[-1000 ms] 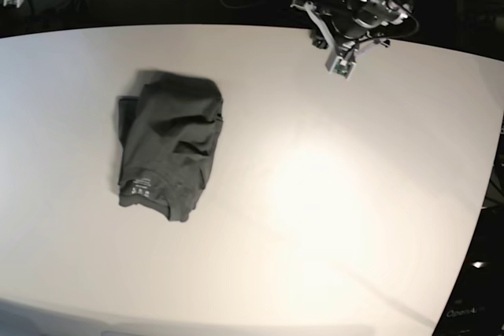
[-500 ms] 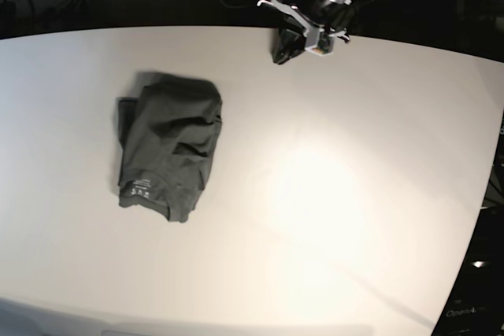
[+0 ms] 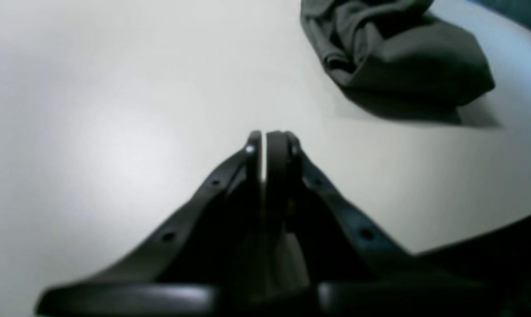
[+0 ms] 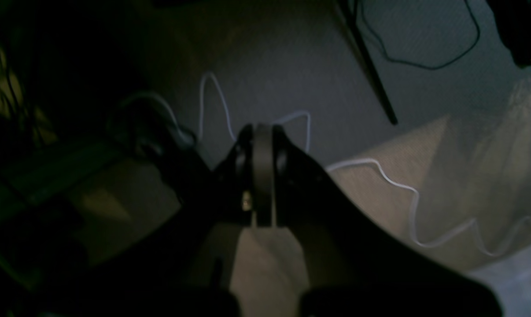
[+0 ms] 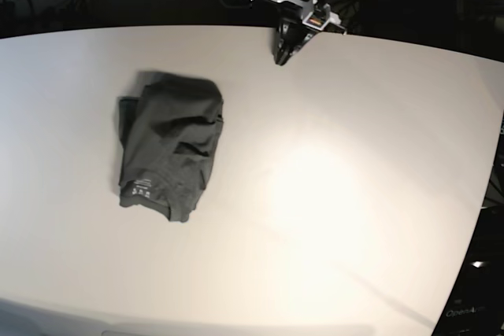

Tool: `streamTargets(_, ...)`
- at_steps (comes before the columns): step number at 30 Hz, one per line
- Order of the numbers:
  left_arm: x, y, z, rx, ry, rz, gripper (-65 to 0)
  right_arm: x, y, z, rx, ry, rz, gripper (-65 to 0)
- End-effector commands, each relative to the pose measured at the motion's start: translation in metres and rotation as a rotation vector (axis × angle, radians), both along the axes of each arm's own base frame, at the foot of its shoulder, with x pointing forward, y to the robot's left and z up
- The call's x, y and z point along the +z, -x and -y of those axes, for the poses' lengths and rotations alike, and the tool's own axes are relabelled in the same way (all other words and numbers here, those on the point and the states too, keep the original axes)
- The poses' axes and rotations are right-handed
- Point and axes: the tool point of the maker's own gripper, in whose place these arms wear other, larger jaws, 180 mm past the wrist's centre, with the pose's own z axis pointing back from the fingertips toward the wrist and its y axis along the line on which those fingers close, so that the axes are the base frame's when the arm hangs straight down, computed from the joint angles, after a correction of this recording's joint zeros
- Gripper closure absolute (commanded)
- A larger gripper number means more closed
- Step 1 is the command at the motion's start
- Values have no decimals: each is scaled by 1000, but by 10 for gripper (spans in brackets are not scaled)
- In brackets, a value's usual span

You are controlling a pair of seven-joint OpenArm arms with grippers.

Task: Fold the T-shirt properly

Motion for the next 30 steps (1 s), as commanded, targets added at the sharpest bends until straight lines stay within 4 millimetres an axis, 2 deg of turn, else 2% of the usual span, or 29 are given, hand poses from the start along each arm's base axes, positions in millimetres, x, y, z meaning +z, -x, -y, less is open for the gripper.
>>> streamTargets(1, -161, 184, -40, -118, -341, -1294, -27, 4, 2, 9, 3, 19, 4, 0)
streamTargets(3, -169, 194, -43, -107, -351, -1306, -27, -3, 2, -5, 4, -27, 8, 0)
streamTargets(7, -175, 206, -45, -92, -355, -1302, -27, -8, -7, -13, 20, -63, 56, 0)
streamTargets(13, -175, 204, -50, -90, -361, -1291, -27, -9, -15, -15, 19, -67, 76, 0)
streamTargets(16, -170, 188, -61, -91, -374, -1242, -27, -9, -14, -14, 15, -65, 75, 0)
streamTargets(21, -141, 153, -67, -100, -342, -1102, -27, -8, -11, -13, 13, -60, 76, 0)
streamTargets(24, -115, 130, -57, -119, -305, -1007, -27, -8, -13, -14, 17, -61, 79, 0)
streamTargets(25, -107, 126, -54, -118, -283, -988, -27, -8, -13, -14, 17, -61, 79, 0)
streamTargets(30, -79, 113, -62, -64, -216, -932, -27, -8, -12, -14, 17, -61, 80, 0)
